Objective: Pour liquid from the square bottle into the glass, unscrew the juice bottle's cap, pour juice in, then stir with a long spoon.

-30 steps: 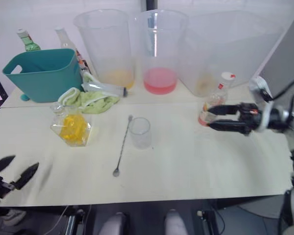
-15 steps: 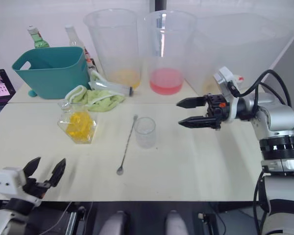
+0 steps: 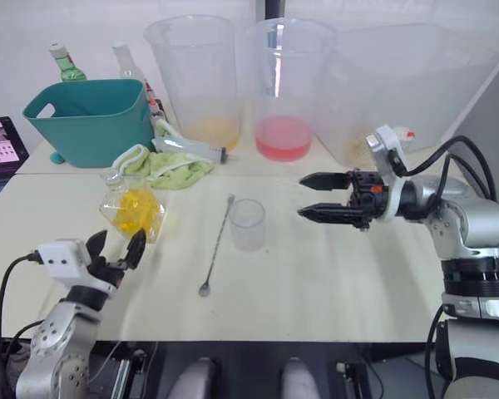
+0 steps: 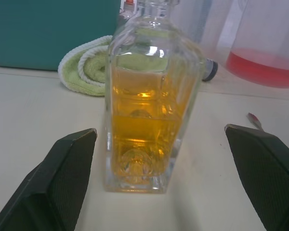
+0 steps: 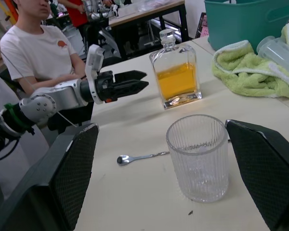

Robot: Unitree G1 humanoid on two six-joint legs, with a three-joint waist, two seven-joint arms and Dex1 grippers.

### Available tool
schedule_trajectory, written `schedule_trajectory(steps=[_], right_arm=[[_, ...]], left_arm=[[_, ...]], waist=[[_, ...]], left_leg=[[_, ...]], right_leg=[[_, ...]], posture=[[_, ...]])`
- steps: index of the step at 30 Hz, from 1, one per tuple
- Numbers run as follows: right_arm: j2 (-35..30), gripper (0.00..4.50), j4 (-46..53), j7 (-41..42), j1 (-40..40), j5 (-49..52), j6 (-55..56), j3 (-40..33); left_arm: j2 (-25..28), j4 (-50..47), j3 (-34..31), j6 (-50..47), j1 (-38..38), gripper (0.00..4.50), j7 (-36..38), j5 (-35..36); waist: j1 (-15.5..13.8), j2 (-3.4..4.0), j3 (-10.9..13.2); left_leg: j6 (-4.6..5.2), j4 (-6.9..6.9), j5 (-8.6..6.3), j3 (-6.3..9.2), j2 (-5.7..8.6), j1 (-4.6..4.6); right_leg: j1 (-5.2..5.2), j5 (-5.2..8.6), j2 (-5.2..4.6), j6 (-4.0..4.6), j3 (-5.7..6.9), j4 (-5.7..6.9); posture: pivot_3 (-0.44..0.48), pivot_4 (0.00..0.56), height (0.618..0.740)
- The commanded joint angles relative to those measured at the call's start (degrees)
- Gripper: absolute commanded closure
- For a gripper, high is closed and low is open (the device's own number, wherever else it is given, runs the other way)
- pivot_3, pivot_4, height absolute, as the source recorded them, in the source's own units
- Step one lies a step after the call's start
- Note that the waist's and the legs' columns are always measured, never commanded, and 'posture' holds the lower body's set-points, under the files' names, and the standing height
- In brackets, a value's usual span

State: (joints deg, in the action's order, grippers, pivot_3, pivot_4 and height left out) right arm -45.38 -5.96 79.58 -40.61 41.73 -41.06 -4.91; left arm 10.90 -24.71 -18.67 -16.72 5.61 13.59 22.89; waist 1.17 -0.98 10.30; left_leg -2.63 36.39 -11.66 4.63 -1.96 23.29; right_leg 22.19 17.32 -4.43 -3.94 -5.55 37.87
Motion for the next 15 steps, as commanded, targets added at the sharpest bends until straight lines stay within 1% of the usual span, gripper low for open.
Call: schedule_trajectory(steps=[1, 7, 11, 13, 15], right_arm=[[-0.38, 0.05, 2.72, -1.16, 0.96, 1.13, -0.16, -2.45], [0.08, 0.05, 4.58, -3.42, 2.12, 2.0, -0.63, -3.64], [0.38, 0.05, 5.31, -4.41, 2.82, 1.61, -0.24, -3.76], [0.56, 0.05, 5.72, -4.69, 3.23, 1.62, -0.22, -3.76], [0.72, 0.0, 6.23, -5.06, 3.67, 1.52, -0.12, -3.67]], left_arm=[[1.84, 1.88, -0.02, 0.5, -2.73, 0.0, 0.34, -0.18], [4.73, 5.28, 0.47, -1.63, -9.06, 0.0, 1.14, 0.67], [4.91, 6.89, 0.25, -3.12, -12.31, 0.0, 0.43, 1.48], [5.13, 8.21, 0.71, -3.64, -13.78, 0.0, -0.26, 0.54], [4.97, 9.58, 0.93, -4.24, -15.05, 0.56, -1.4, -0.1]], waist=[[-0.06, -0.02, -0.01], [-0.18, -0.02, -0.01], [-0.2, -0.02, -0.01], [-0.2, -0.02, -0.01], [-0.21, -0.02, -0.01]], left_leg=[[0.0, 0.0, 0.0, 0.0, 0.01, 0.0], [-0.01, 0.02, 0.0, 0.0, 0.02, 0.02], [-0.01, 0.02, 0.0, 0.01, 0.02, 0.02], [-0.01, 0.02, 0.0, 0.01, 0.02, 0.02], [-0.01, 0.02, 0.0, 0.02, 0.02, 0.02]], right_leg=[[0.0, 0.0, -0.01, 0.0, 0.0, 0.02], [0.0, 0.0, -0.01, 0.0, 0.01, 0.02], [0.0, 0.0, -0.01, -0.01, 0.01, 0.03], [0.01, 0.0, -0.01, -0.01, 0.01, 0.05], [0.01, 0.0, -0.01, -0.01, 0.01, 0.06]], posture=[[0.0, 0.15, 0.733], [0.0, 0.15, 0.733], [0.0, 0.15, 0.733], [0.0, 0.15, 0.733], [0.0, 0.15, 0.733]])
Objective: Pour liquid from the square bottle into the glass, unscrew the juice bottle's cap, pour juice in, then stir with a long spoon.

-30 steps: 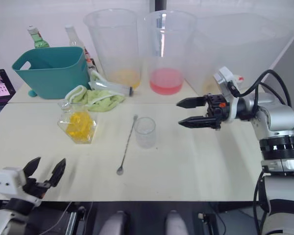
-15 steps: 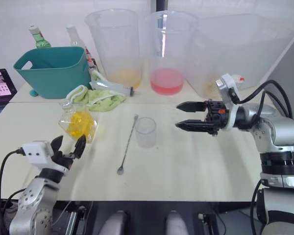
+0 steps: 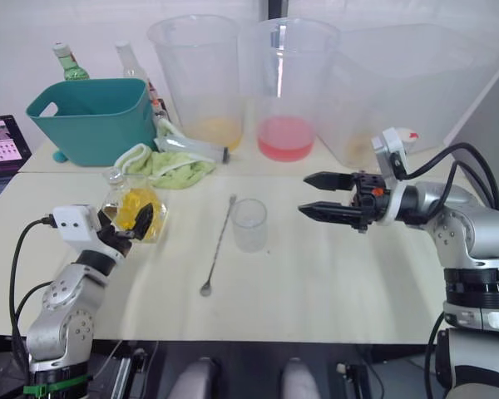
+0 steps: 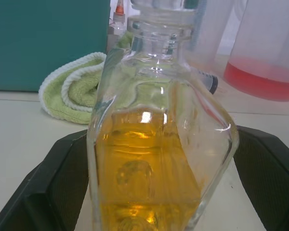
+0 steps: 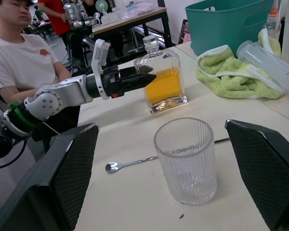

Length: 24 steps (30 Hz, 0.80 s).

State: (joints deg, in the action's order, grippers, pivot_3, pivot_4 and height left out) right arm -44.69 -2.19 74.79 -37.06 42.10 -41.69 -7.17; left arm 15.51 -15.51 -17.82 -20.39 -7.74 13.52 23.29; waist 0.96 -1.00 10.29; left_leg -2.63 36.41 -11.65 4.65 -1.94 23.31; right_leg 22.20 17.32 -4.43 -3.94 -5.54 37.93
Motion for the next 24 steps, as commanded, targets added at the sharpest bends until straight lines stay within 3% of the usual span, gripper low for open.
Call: schedule_trajectory(steps=[1, 4, 14, 24], right_arm=[[0.08, 0.0, 2.65, -0.41, 0.25, 1.19, 0.47, -1.45], [0.1, 0.0, 3.0, -0.77, 0.33, 1.31, 0.26, -1.65], [-0.61, 0.0, 5.07, -0.89, -0.54, 2.89, -2.76, -1.35], [-1.64, 0.0, 6.12, -0.17, 0.04, 3.89, -3.98, -1.24]], left_arm=[[0.39, 0.75, 0.31, -0.65, -2.08, 0.83, -1.47, -0.73], [0.26, 0.87, 0.63, -0.71, -2.86, 1.65, -1.86, -1.01], [1.97, -4.49, -1.64, -0.74, -3.95, 1.65, -0.34, 2.23], [17.08, -11.37, -5.15, -2.11, 1.73, 1.65, 23.58, 16.33]], waist=[[-0.01, 0.0, 0.0], [-0.06, 0.0, 0.0], [-0.2, -0.09, 0.05], [0.07, -0.59, 0.35]], left_leg=[[0.0, 0.0, 0.0, 0.0, 0.0, 0.0], [0.0, 0.0, 0.0, 0.01, 0.01, 0.0], [-0.01, 0.03, 0.0, 0.03, 0.02, 0.06], [-0.02, -0.02, 0.01, 0.08, -0.01, 0.27]], right_leg=[[0.0, 0.0, 0.0, 0.0, 0.0, 0.01], [0.0, 0.0, -0.01, 0.0, 0.0, 0.02], [0.01, -0.01, -0.01, -0.02, 0.01, 0.01], [0.22, -0.02, -0.01, 0.0, 0.08, 0.01]], posture=[[0.0, 0.15, 0.733], [0.0, 0.15, 0.733], [0.0, 0.15, 0.733], [0.0, 0.15, 0.733]])
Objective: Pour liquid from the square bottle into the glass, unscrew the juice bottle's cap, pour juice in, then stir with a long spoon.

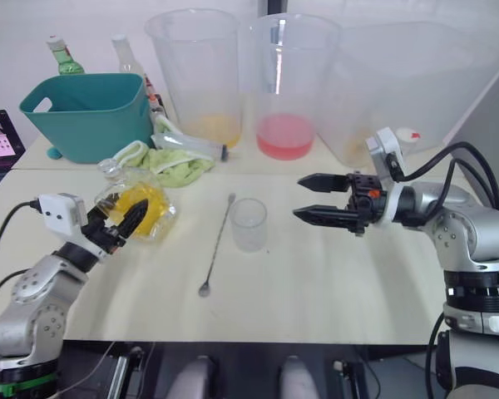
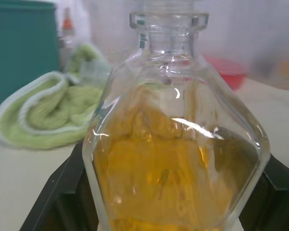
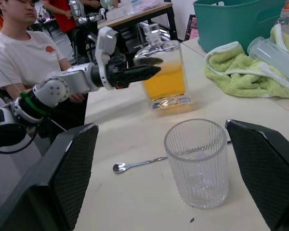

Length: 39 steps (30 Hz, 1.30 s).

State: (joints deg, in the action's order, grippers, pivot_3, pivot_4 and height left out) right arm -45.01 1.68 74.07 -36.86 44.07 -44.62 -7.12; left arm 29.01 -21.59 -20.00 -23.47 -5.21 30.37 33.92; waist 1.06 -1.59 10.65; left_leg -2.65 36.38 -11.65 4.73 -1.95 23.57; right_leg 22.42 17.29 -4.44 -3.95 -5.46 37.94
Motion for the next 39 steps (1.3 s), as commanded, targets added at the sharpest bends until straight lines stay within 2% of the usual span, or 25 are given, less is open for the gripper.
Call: schedule_trajectory(steps=[1, 3, 5, 7, 9, 12, 19, 22, 27, 34, 36, 38, 39], right_arm=[[-1.58, 0.0, 2.82, 0.64, 0.17, 2.2, -1.41, -1.49], [-2.04, 0.0, 4.23, 0.55, 0.8, 2.85, -2.29, -2.09], [-3.5, 0.0, 7.31, 0.7, 2.04, 2.85, -2.04, -2.27], [-4.71, 0.0, 10.84, 0.31, 3.25, 3.8, -2.24, -2.91], [-5.43, 0.0, 13.14, -0.95, 3.92, 5.9, -3.82, -4.04], [-8.15, 0.0, 18.99, -2.42, 7.35, 7.13, -4.48, -6.5], [-11.12, 0.0, 27.38, -7.1, 13.77, 6.4, -2.11, -10.71], [-12.16, 0.0, 30.96, -9.69, 17.96, 8.43, -3.74, -15.32], [-13.02, 0.0, 34.25, -13.19, 23.46, 10.96, -4.8, -20.21], [-13.18, 0.0, 36.41, -17.11, 26.99, 13.07, -4.29, -22.4], [-13.29, 0.0, 35.93, -17.59, 26.49, 13.15, -3.93, -21.66], [-13.43, 0.0, 35.35, -17.78, 25.83, 13.54, -3.73, -20.99], [-13.45, 0.0, 35.11, -17.81, 25.5, 13.68, -3.61, -20.68]], left_arm=[[5.78, -5.6, -2.84, -0.08, -0.64, 1.65, 10.07, 7.46], [9.79, -5.81, -2.28, -1.81, -0.57, 1.65, 15.78, 10.45], [14.65, -5.64, 0.85, -1.44, -0.54, 1.65, 22.89, 9.26], [16.93, -5.98, 3.77, -1.49, -1.72, 1.65, 27.64, 9.61], [16.45, -5.95, 5.13, -3.02, -4.41, 1.65, 28.05, 12.34], [15.24, -5.41, 11.96, -3.62, -10.08, 1.65, 30.8, 10.76], [8.3, 2.11, 26.29, -0.1, -18.34, 1.65, 35.85, 2.07], [4.38, 7.46, 31.1, 3.23, -22.36, 1.65, 38.85, -1.98], [1.99, 13.35, 33.75, 7.47, -24.47, 1.65, 41.42, -6.73], [1.98, 13.3, 34.16, 8.32, -23.56, 1.65, 41.8, -9.09], [2.2, 12.59, 33.67, 6.43, -23.01, 0.61, 41.17, -8.34], [2.55, 11.69, 32.95, 5.14, -22.54, 0.02, 40.74, -7.55], [2.83, 10.94, 32.44, 4.63, -22.34, 0.02, 40.52, -7.22]], waist=[[-0.04, -0.03, 0.02], [-0.05, -0.02, 0.05], [-0.1, -0.03, 0.06], [-0.08, 0.06, 0.11], [-0.1, 0.13, 0.19], [-0.41, 0.11, 0.24], [0.06, 0.13, 0.23], [-0.15, 0.13, 0.24], [-0.06, 0.13, 0.24], [-0.11, 0.13, 0.24], [-0.12, 0.13, 0.24], [-0.16, 0.13, 0.24], [-0.13, 0.13, 0.24]], left_leg=[[0.0, 0.0, 0.0, 0.0, 0.0, 0.0], [0.0, 0.0, 0.0, 0.0, -0.01, 0.02], [0.0, 0.01, 0.0, 0.0, 0.0, 0.02], [0.0, -0.01, 0.0, 0.0, -0.01, 0.03], [0.0, -0.01, 0.0, -0.02, -0.02, 0.03], [-0.02, 0.03, 0.02, 0.07, -0.05, 0.18], [-0.01, 0.1, 0.01, 0.07, -0.02, 0.17], [0.0, 0.12, 0.02, 0.08, -0.02, 0.19], [0.0, 0.24, 0.02, 0.08, 0.0, 0.22], [0.01, 0.28, 0.01, 0.08, 0.0, 0.19], [0.01, 0.31, 0.01, 0.08, -0.01, 0.19], [0.01, 0.33, 0.01, 0.08, -0.01, 0.17], [0.01, 0.34, 0.01, 0.08, -0.01, 0.17]], right_leg=[[-0.01, 0.0, 0.0, 0.0, 0.0, -0.03], [0.0, 0.0, 0.01, 0.0, 0.02, -0.03], [-0.02, 0.01, 0.0, 0.0, 0.02, -0.06], [-0.02, 0.01, 0.01, 0.0, 0.03, -0.11], [-0.03, 0.01, 0.01, -0.01, 0.02, -0.21], [-0.01, 0.01, 0.04, -0.01, 0.1, -0.23], [-0.04, 0.01, 0.04, -0.02, 0.09, -0.23], [-0.01, 0.01, 0.04, -0.02, 0.08, -0.16], [-0.05, 0.01, 0.03, -0.02, 0.08, -0.17], [-0.07, 0.01, 0.03, -0.02, 0.06, -0.09], [-0.08, 0.01, 0.03, -0.03, 0.06, -0.09], [-0.1, 0.01, 0.03, -0.03, 0.06, -0.08], [-0.11, 0.01, 0.03, -0.03, 0.06, -0.08]], posture=[[0.0, 0.15, 0.733], [0.0, 0.15, 0.733], [0.0, 0.15, 0.733], [0.0, 0.15, 0.733], [0.0, 0.15, 0.733], [0.0, 0.15, 0.733], [0.0, 0.15, 0.733], [0.0, 0.15, 0.733], [0.0, 0.15, 0.733], [0.0, 0.15, 0.733], [0.0, 0.15, 0.733], [0.0, 0.15, 0.733], [0.0, 0.15, 0.733]])
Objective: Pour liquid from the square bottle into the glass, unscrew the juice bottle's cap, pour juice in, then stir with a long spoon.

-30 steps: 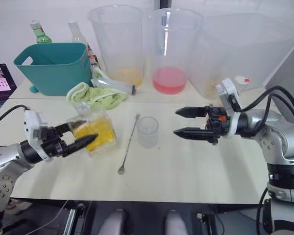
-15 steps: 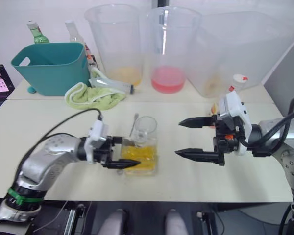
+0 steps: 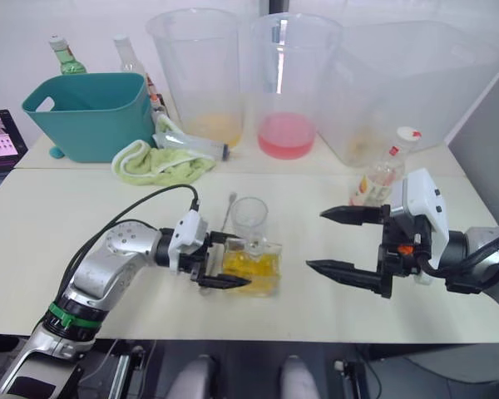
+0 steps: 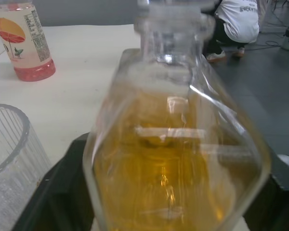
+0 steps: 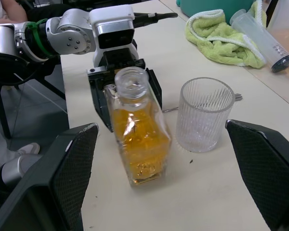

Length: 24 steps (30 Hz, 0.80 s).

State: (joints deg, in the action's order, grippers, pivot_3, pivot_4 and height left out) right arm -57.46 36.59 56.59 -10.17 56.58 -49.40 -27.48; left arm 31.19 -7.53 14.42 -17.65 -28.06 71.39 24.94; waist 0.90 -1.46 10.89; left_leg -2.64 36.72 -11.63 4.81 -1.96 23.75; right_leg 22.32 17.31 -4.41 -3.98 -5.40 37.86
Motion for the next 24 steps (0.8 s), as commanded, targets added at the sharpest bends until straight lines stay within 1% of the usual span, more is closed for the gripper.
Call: schedule_trajectory(steps=[1, 6, 10, 13, 16, 19, 21, 22, 24], right_arm=[[-1.04, 0.0, -0.11, -0.35, -1.53, 1.21, 1.27, 0.04], [-1.16, 0.0, -0.94, 0.02, -2.32, 0.95, 2.15, 2.15], [-0.61, 0.0, -0.67, -0.75, -2.71, 1.11, 2.61, 3.0], [0.05, 0.0, 0.77, -2.25, -3.31, 2.07, 2.6, 4.13], [0.95, 0.0, 2.63, -4.5, -5.24, 3.68, 2.3, 6.09], [1.57, 0.0, 3.6, -6.79, -7.88, 3.02, 2.24, 9.37], [1.73, 0.0, 4.13, -7.82, -8.98, 2.39, 2.18, 11.37], [2.32, 0.0, 4.47, -8.91, -9.83, 1.88, 2.07, 13.11], [3.44, 0.0, 4.88, -10.65, -11.22, 1.11, 1.96, 15.97]], left_arm=[[0.84, -3.81, -2.48, -1.9, 0.59, 0.02, -0.83, 2.17], [3.18, -7.18, -3.38, -7.54, -1.25, 0.02, -1.62, 3.52], [4.41, -8.26, -1.97, -9.95, -2.91, 0.02, -1.81, 2.31], [3.07, -7.24, -1.06, -10.01, -4.47, 0.02, -2.57, 1.64], [2.34, -6.32, -0.2, -9.48, -5.11, 0.02, -1.87, 1.34], [2.33, -5.81, 0.62, -9.3, -5.46, 0.82, -0.31, 1.58], [2.53, -5.62, 1.02, -8.89, -5.6, 1.51, 0.3, 1.2], [2.65, -5.55, 1.16, -8.76, -5.61, 1.72, 0.42, 0.92], [2.77, -5.52, 1.3, -8.72, -5.55, 1.71, 0.65, 0.59]], waist=[[0.03, 0.0, 0.0], [0.03, 0.0, 0.0], [-0.1, 0.0, 0.0], [-0.09, 0.0, 0.0], [-0.06, 0.0, 0.0], [0.19, 0.0, 0.0], [0.12, 0.0, 0.0], [0.11, 0.0, 0.0], [0.14, 0.0, 0.0]], left_leg=[[0.0, 0.0, 0.0, 0.0, 0.0, 0.0], [0.0, 0.01, 0.0, 0.02, 0.0, 0.0], [0.0, 0.05, 0.0, 0.02, 0.01, 0.0], [0.0, 0.05, 0.0, 0.02, 0.01, 0.0], [0.0, 0.05, 0.0, 0.02, 0.01, 0.0], [0.0, 0.05, 0.0, 0.03, -0.01, -0.01], [0.0, 0.05, 0.0, 0.03, -0.01, -0.01], [0.0, 0.05, 0.0, 0.03, 0.0, -0.01], [0.0, 0.05, 0.0, 0.03, 0.0, -0.01]], right_leg=[[0.0, 0.0, 0.0, 0.0, 0.0, 0.0], [0.0, 0.0, 0.0, 0.0, 0.01, 0.02], [-0.04, 0.0, -0.01, -0.02, 0.01, 0.0], [-0.04, 0.01, 0.0, -0.02, 0.01, 0.0], [-0.04, 0.0, 0.0, -0.02, 0.01, 0.0], [-0.02, 0.01, 0.02, -0.02, 0.02, 0.03], [-0.01, 0.01, 0.02, -0.02, 0.02, 0.05], [-0.02, 0.01, 0.01, -0.02, 0.02, 0.07], [-0.02, 0.01, 0.01, -0.02, 0.01, 0.05]], posture=[[0.0, 0.15, 0.733], [0.0, 0.15, 0.733], [0.0, 0.15, 0.733], [0.0, 0.15, 0.733], [0.0, 0.15, 0.733], [0.0, 0.15, 0.733], [0.0, 0.15, 0.733], [0.0, 0.15, 0.733], [0.0, 0.15, 0.733]])
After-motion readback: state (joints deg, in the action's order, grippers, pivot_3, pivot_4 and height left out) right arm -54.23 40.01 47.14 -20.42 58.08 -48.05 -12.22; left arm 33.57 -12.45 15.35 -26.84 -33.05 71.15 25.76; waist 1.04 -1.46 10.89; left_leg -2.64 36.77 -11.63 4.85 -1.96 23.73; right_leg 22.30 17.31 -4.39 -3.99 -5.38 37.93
